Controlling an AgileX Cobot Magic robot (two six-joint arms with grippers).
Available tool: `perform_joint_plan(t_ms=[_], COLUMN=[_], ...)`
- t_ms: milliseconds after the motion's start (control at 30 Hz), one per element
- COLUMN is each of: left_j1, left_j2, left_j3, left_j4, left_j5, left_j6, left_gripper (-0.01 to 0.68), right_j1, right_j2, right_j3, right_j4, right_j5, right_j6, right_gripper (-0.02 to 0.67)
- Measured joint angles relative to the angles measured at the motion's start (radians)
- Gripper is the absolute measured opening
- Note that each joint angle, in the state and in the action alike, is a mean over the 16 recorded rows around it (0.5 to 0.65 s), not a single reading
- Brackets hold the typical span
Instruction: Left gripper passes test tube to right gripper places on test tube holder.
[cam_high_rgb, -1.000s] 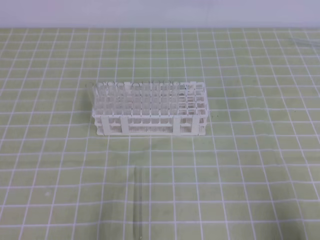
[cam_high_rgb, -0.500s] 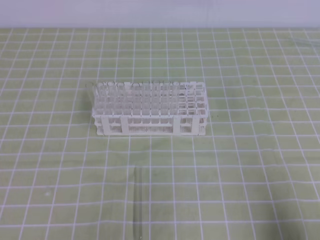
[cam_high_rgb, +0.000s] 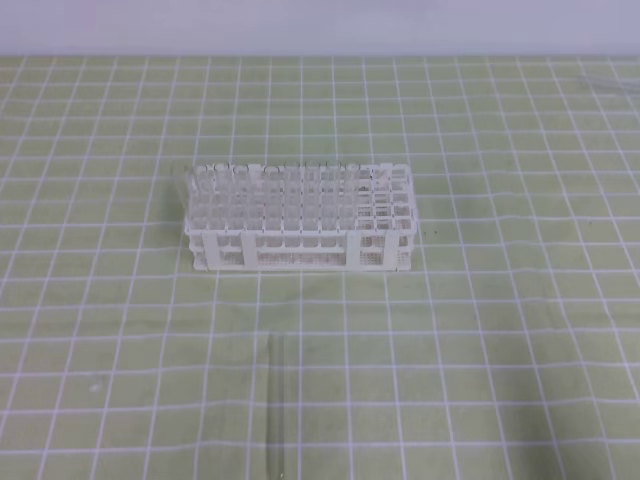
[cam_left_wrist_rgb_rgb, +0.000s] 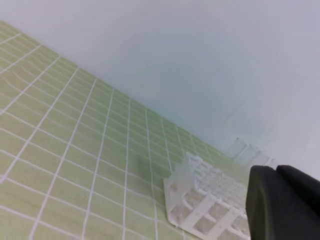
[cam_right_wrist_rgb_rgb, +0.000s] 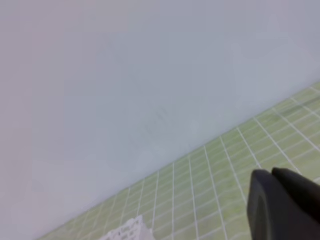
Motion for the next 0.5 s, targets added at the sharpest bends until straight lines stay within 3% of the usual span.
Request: perform_joint_plan(t_ms=[267, 500], left_j1=[-0.002, -0.003], left_j2=[0.015, 0.098], left_j3=[-0.031, -0.135], left_j4=[-0.029, -0.054], left_j5=[0.048, 0.125], left_j6=[-0.015, -0.028], left_gripper=[-0.003, -0.002], right_j1=[0.0, 0.0], right_j2=[0.014, 0.133], right_j3=[-0.047, -0.184], right_j4=[0.019, -0.023], right_j5=[0.11, 0.313], right_j6=[-0.002, -0.012], right_gripper=[-0.018, -0.018])
